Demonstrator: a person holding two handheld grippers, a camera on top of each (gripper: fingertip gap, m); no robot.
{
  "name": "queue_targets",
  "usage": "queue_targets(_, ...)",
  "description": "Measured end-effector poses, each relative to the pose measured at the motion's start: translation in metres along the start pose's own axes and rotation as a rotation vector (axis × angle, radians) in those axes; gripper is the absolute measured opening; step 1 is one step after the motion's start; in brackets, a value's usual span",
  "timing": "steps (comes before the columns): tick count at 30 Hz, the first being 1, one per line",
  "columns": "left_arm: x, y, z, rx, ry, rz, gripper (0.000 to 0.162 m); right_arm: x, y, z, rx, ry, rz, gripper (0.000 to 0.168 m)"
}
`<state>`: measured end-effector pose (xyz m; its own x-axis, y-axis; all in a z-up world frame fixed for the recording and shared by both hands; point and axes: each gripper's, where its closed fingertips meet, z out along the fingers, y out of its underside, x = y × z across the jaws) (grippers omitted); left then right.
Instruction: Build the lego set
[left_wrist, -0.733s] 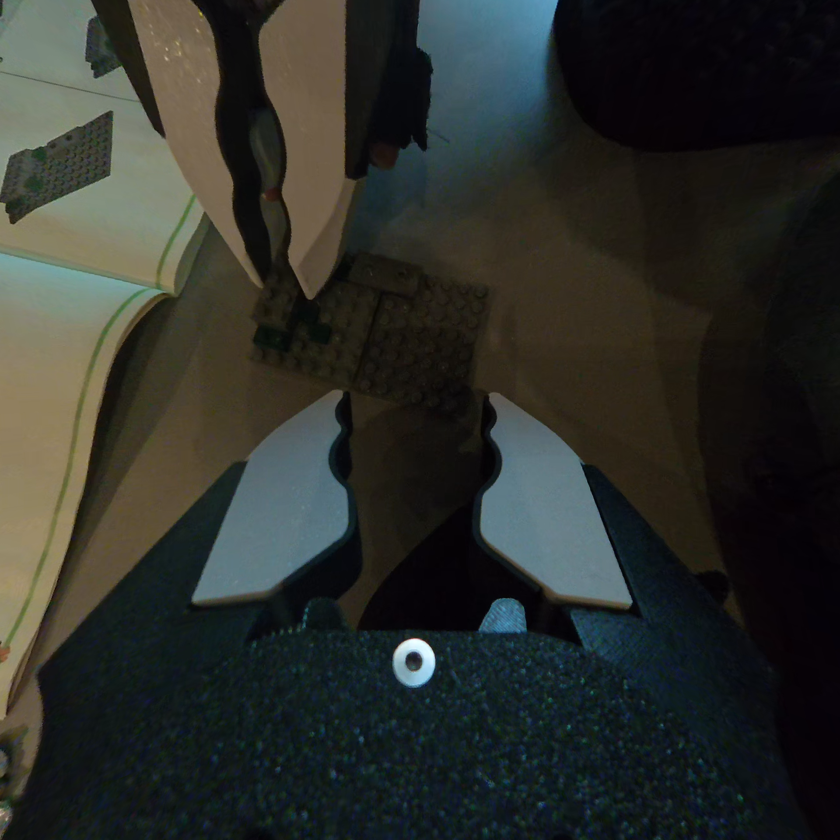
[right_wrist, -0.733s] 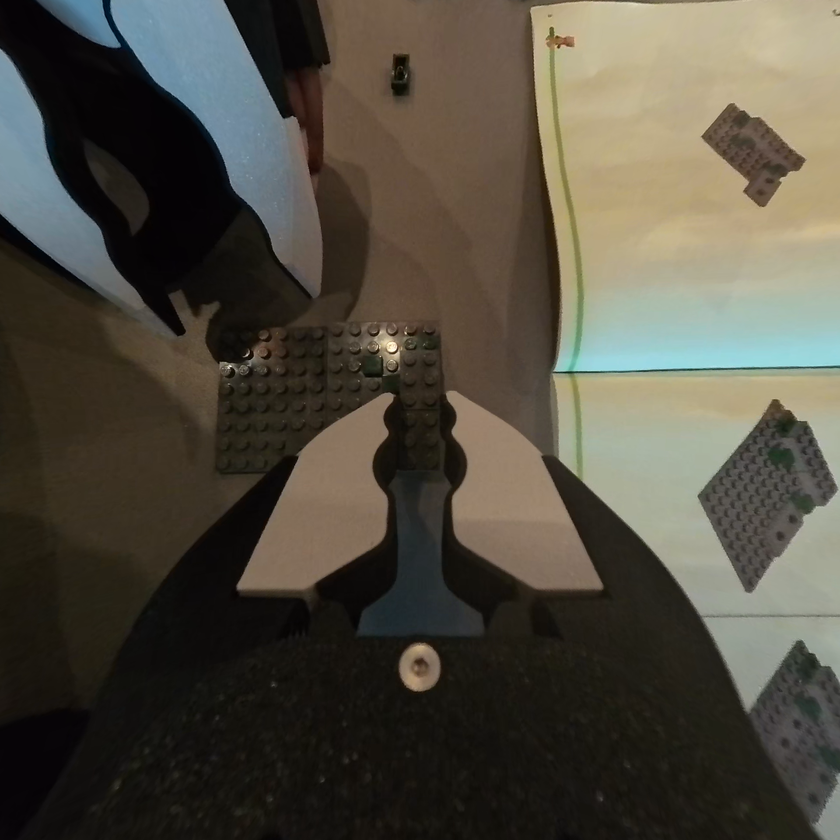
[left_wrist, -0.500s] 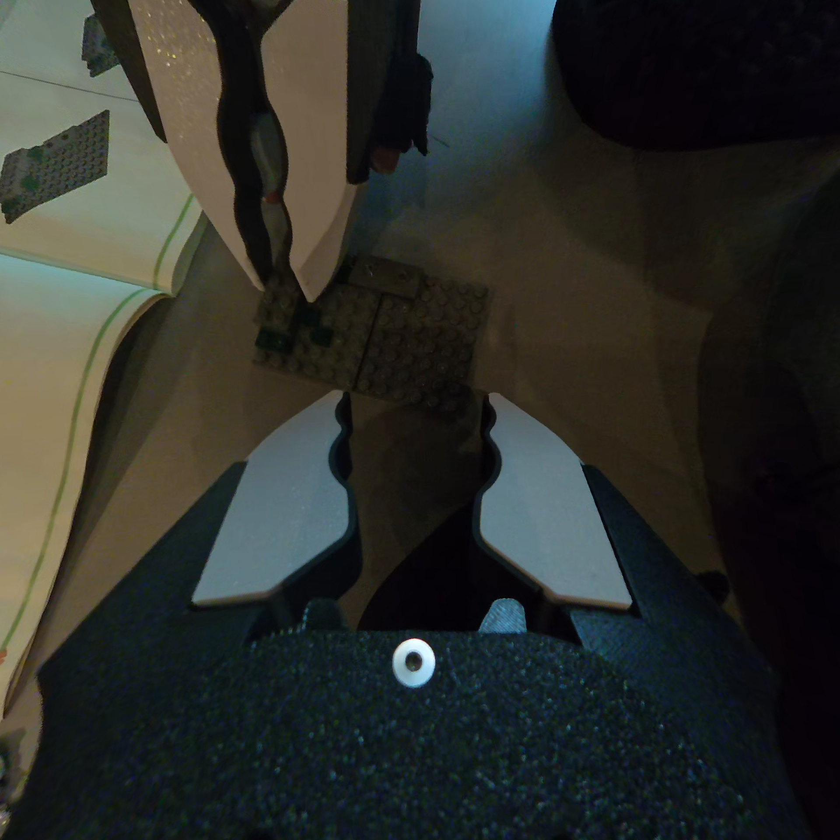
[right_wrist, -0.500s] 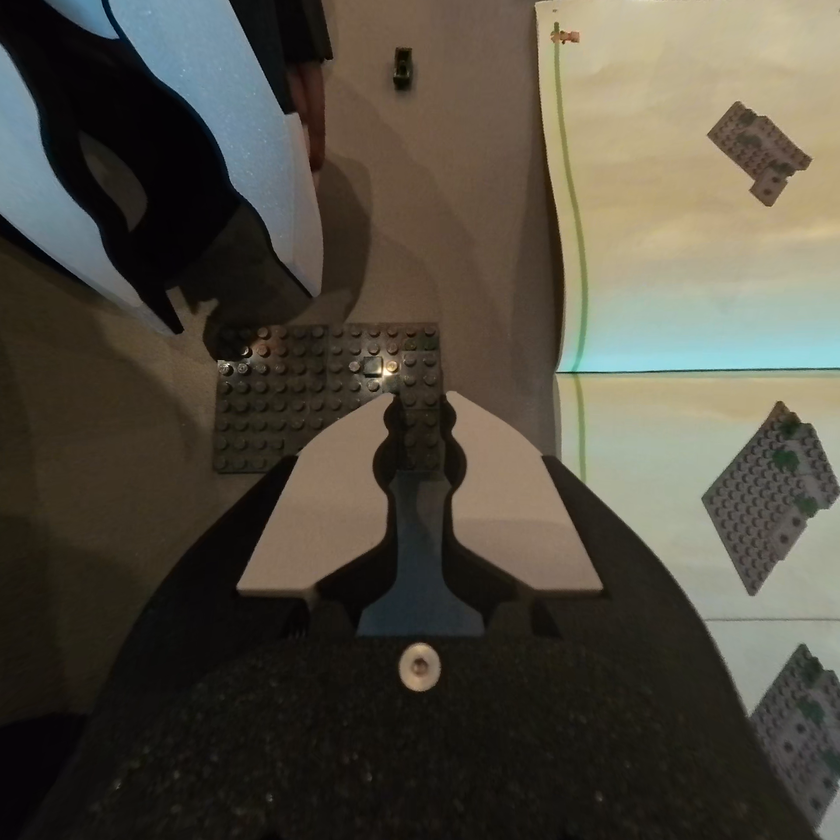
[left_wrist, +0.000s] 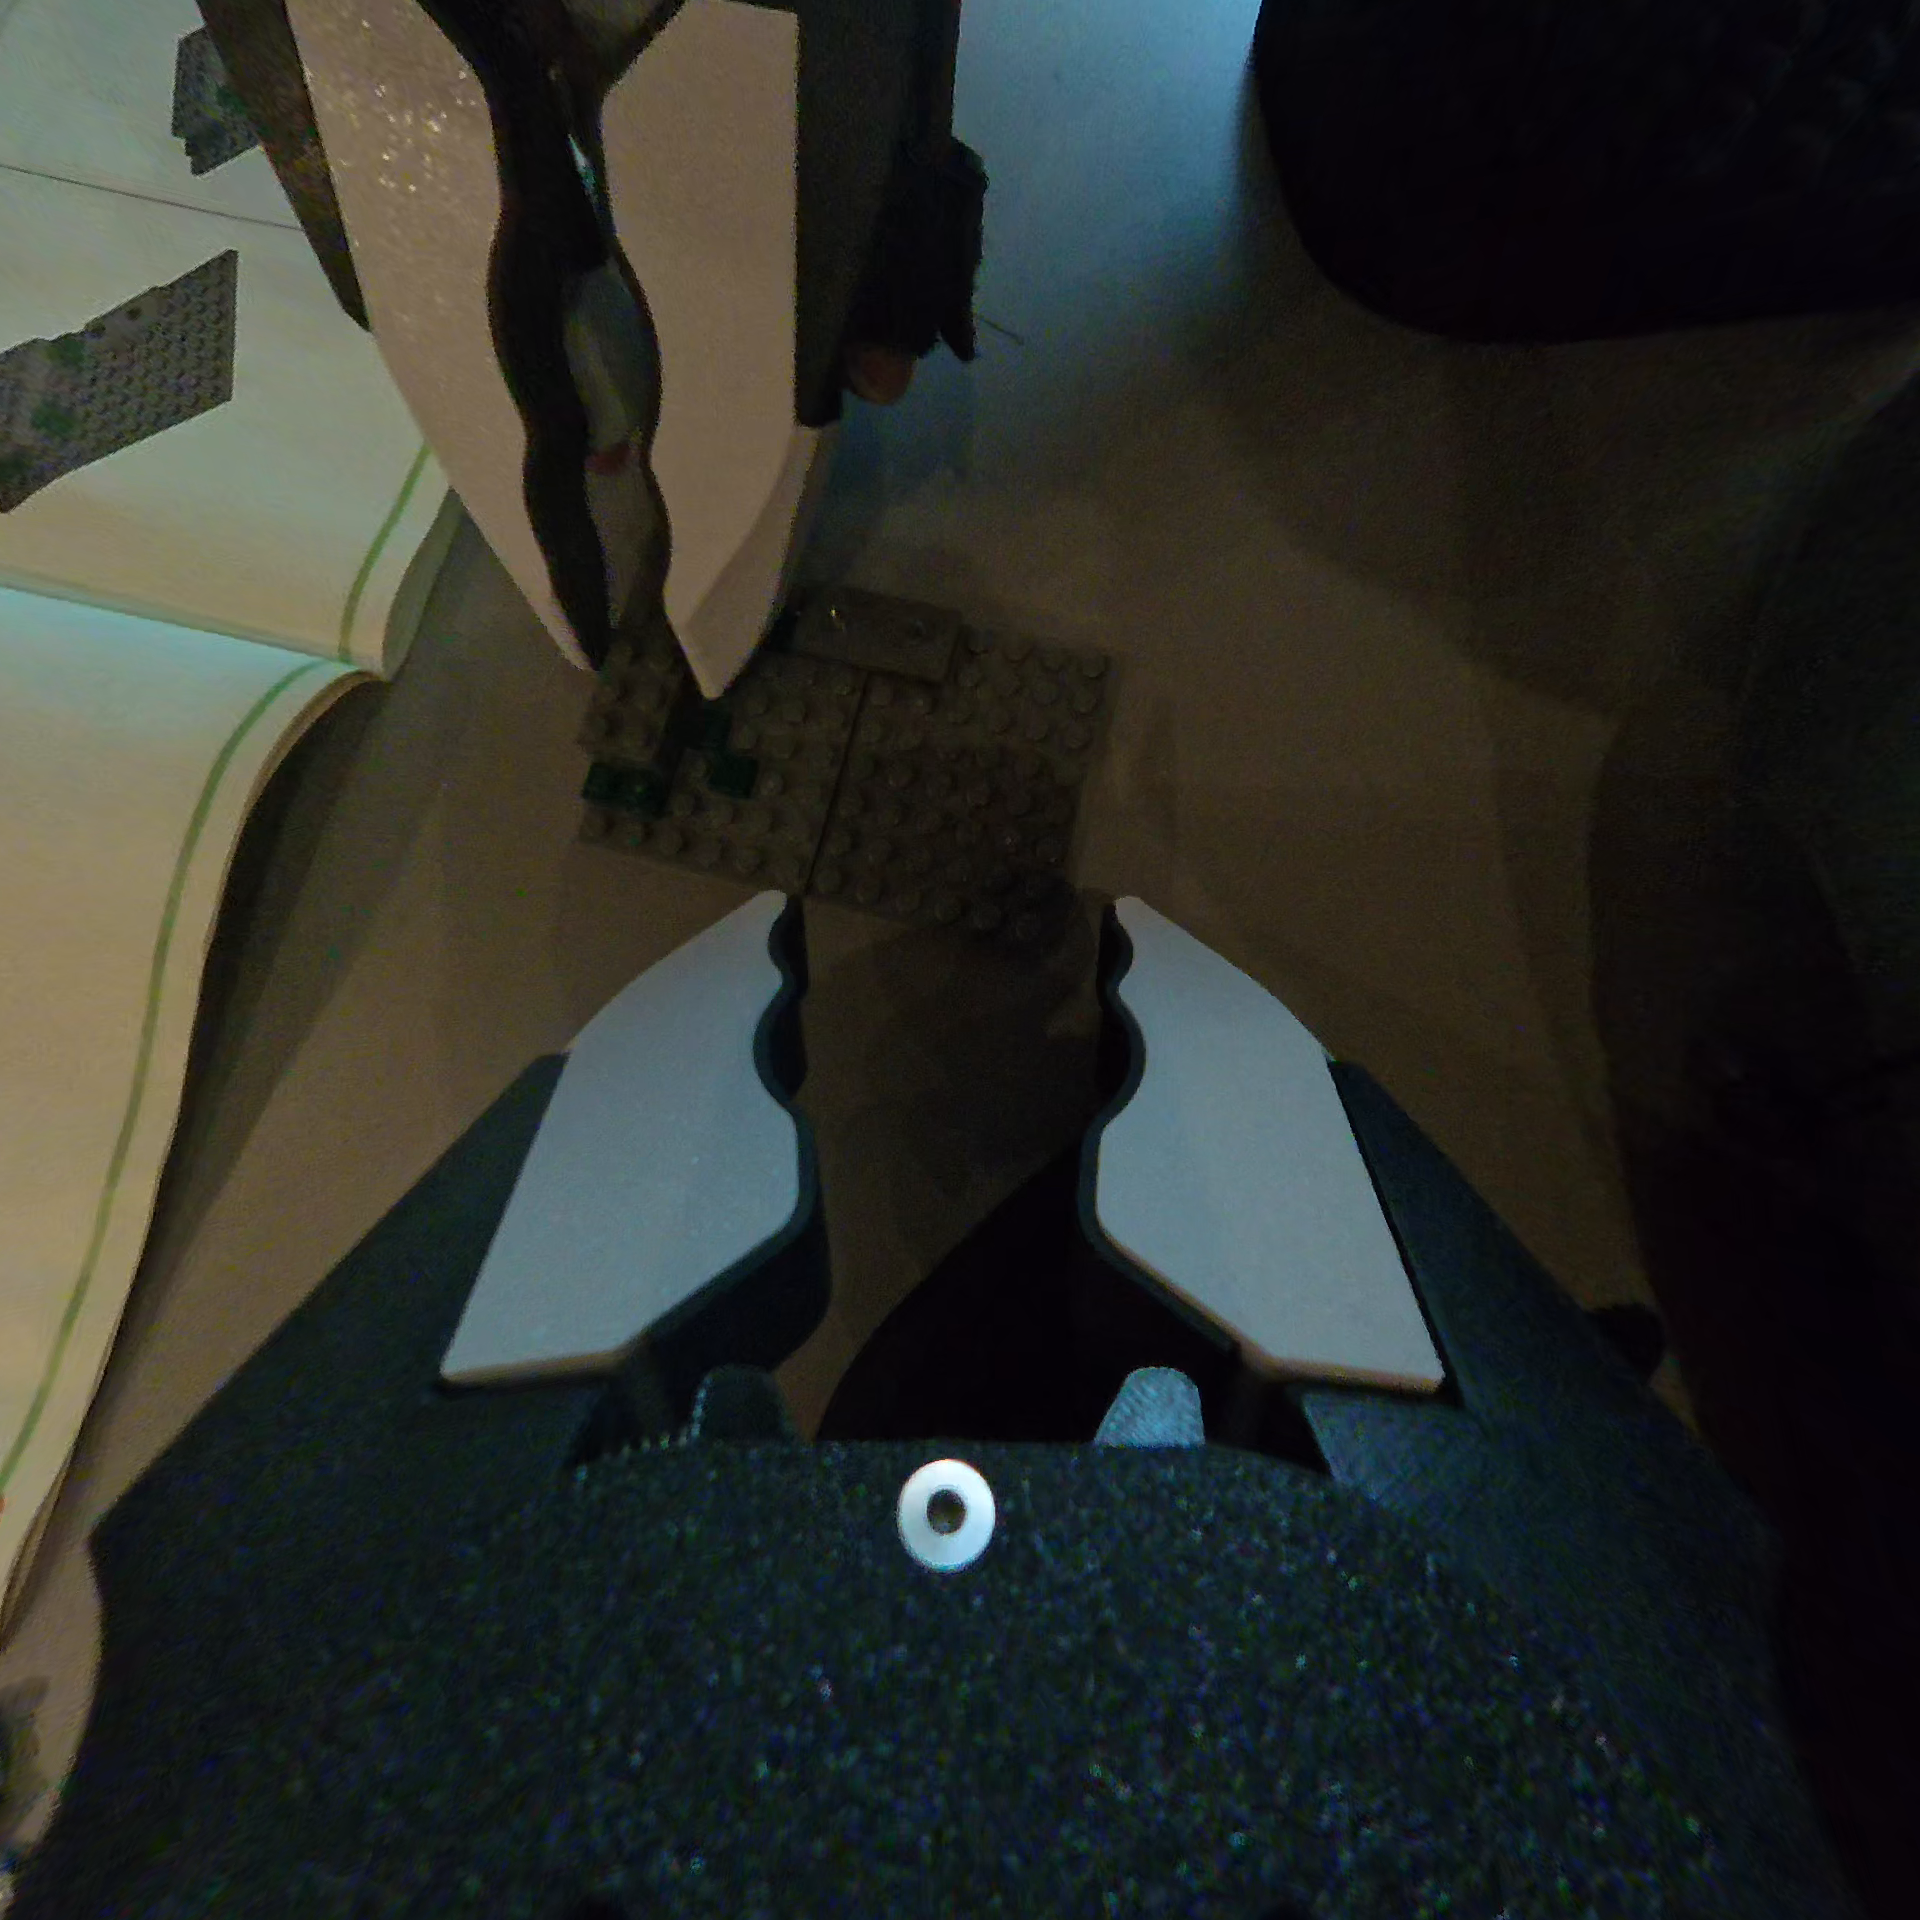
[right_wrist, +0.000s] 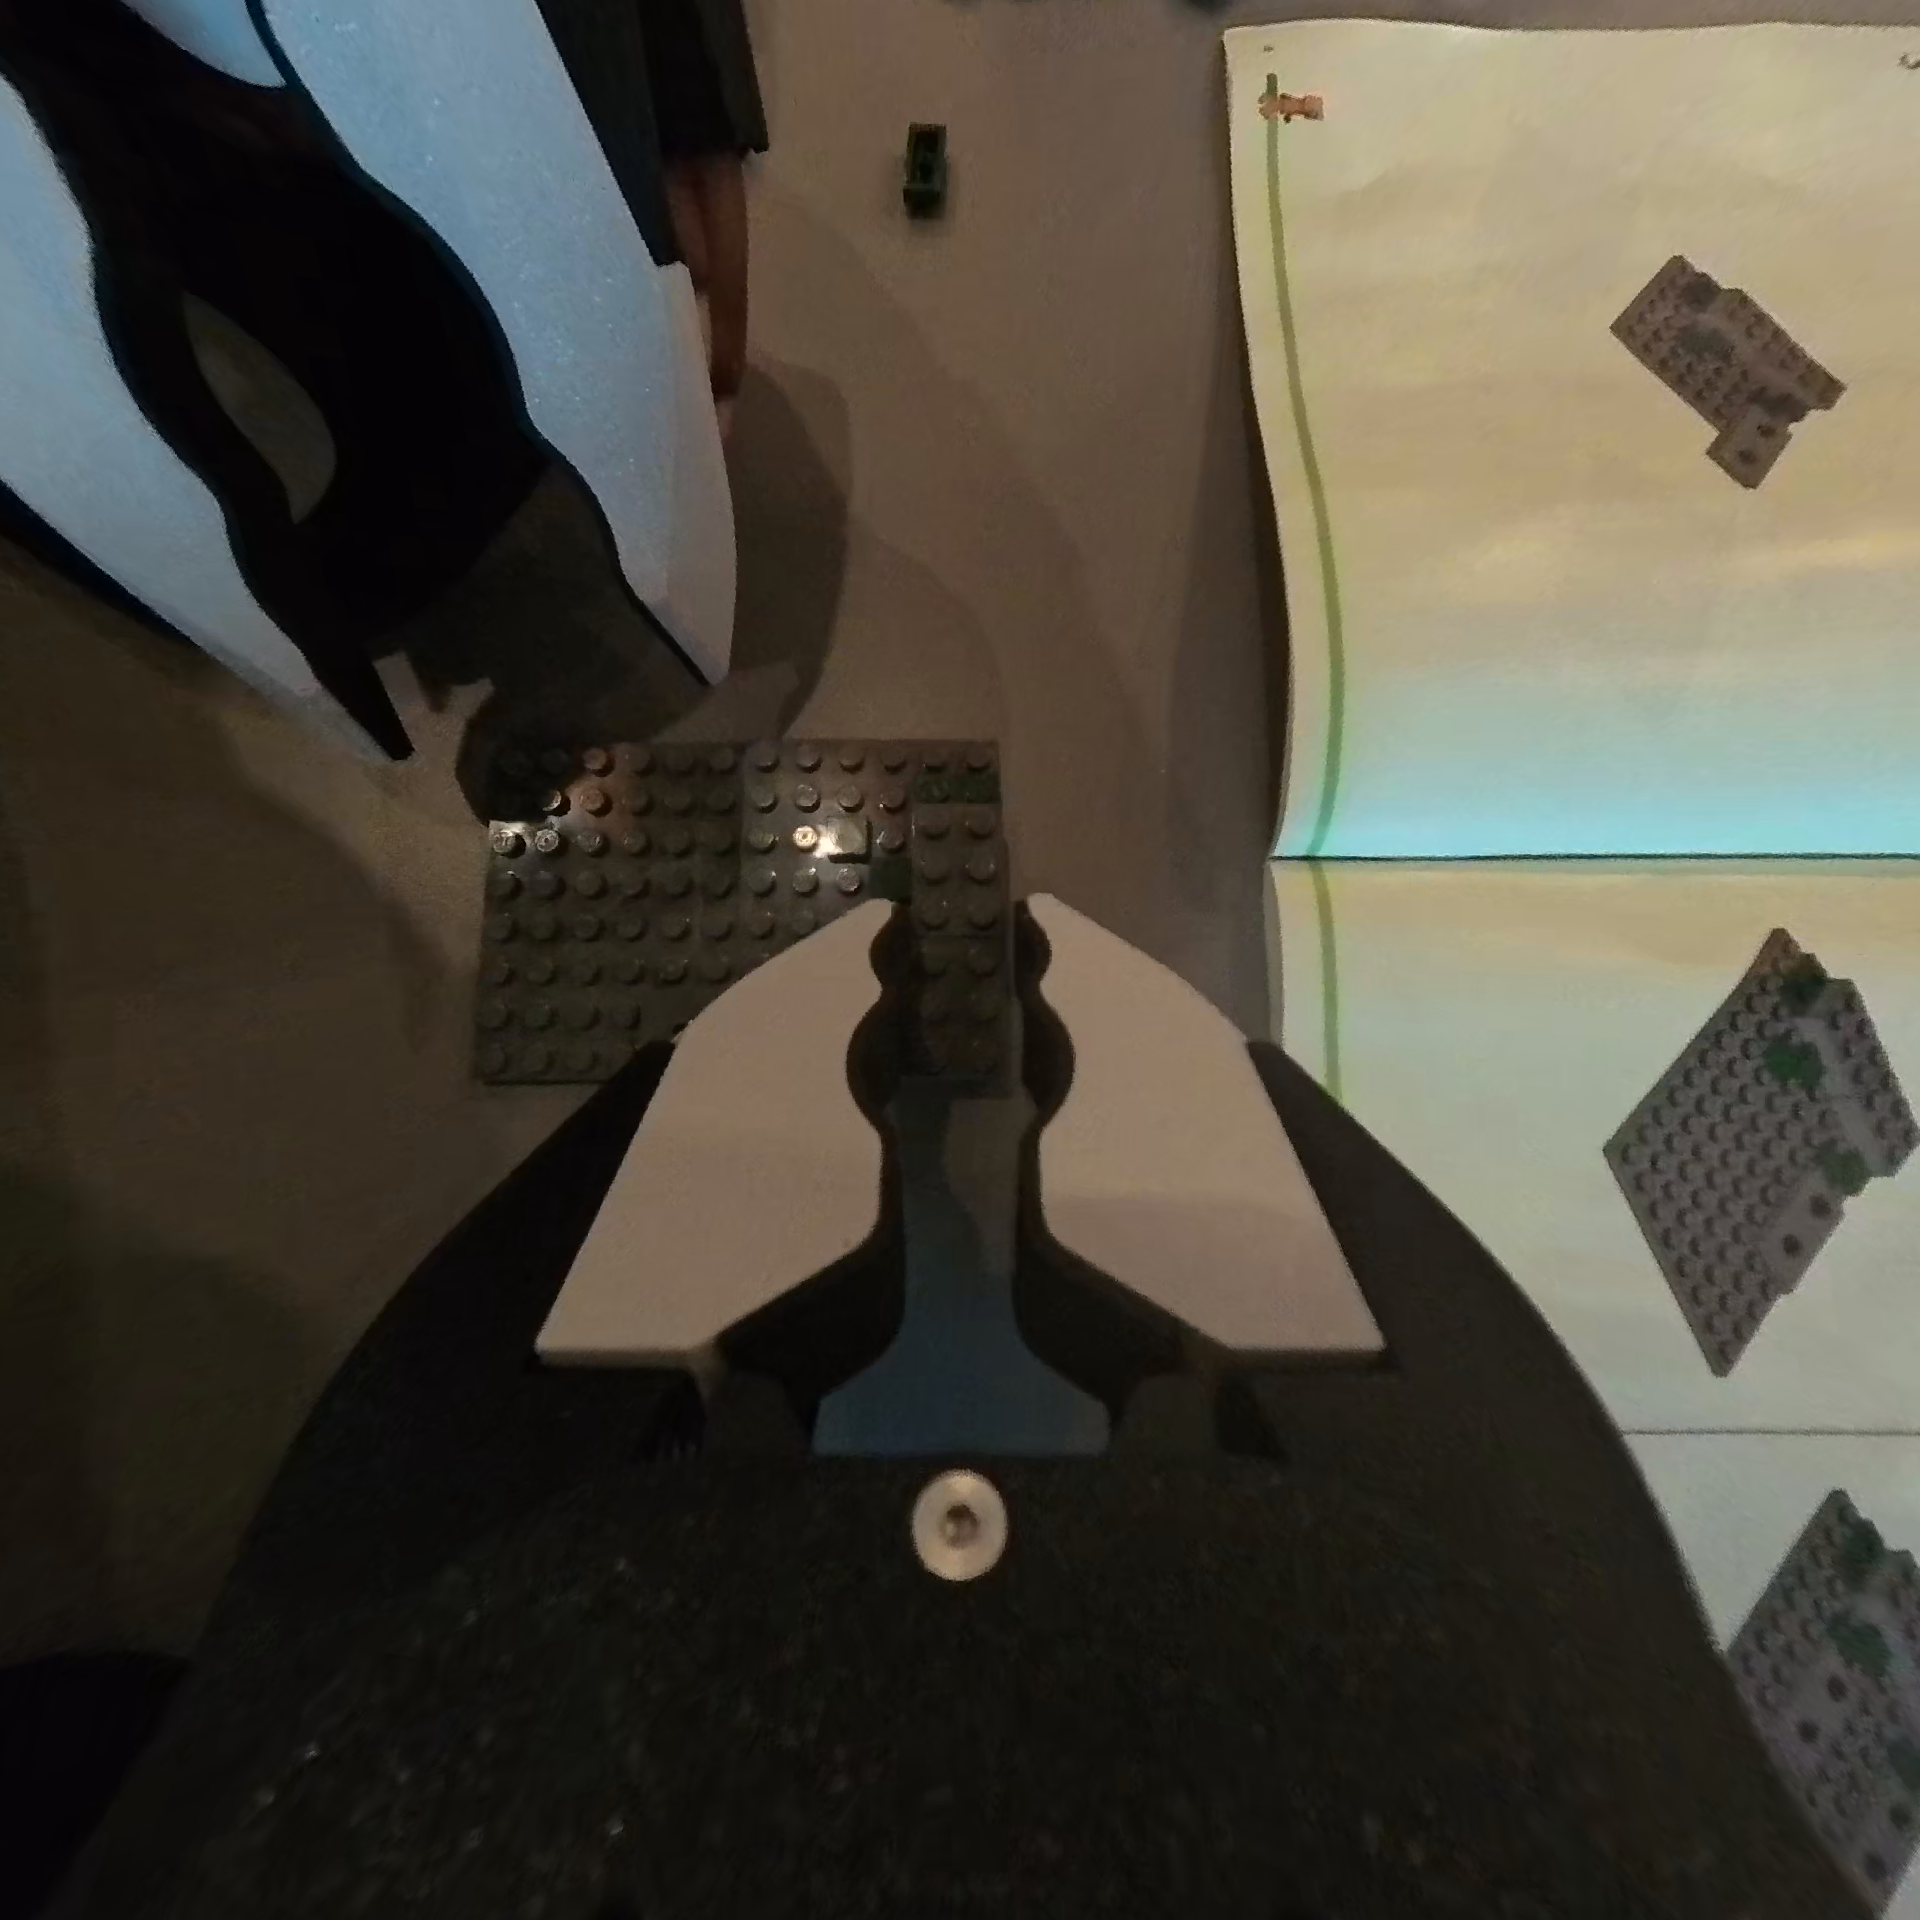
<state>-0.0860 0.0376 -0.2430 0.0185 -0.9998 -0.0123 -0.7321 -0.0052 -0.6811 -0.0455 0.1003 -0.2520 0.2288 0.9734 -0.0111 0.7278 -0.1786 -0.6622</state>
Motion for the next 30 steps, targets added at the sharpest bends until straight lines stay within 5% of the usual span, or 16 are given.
queue_targets(1,0.000,0.000,0.000,0.000,0.000,0.000,0.054,0.000,0.000,0.000,0.004,-0.003,0.000,0.020)
queue_targets(12,0.000,0.000,0.001,0.000,0.003,-0.002,0.054,0.003,-0.020,-0.021,0.124,0.010,0.012,0.042)
queue_targets(18,-0.002,0.000,0.002,0.006,0.016,-0.014,0.054,-0.024,0.000,-0.046,0.111,0.054,0.003,0.029)
queue_targets(30,0.005,-0.010,0.020,-0.052,0.086,0.037,0.056,-0.062,0.013,-0.021,0.092,0.017,0.052,0.033)
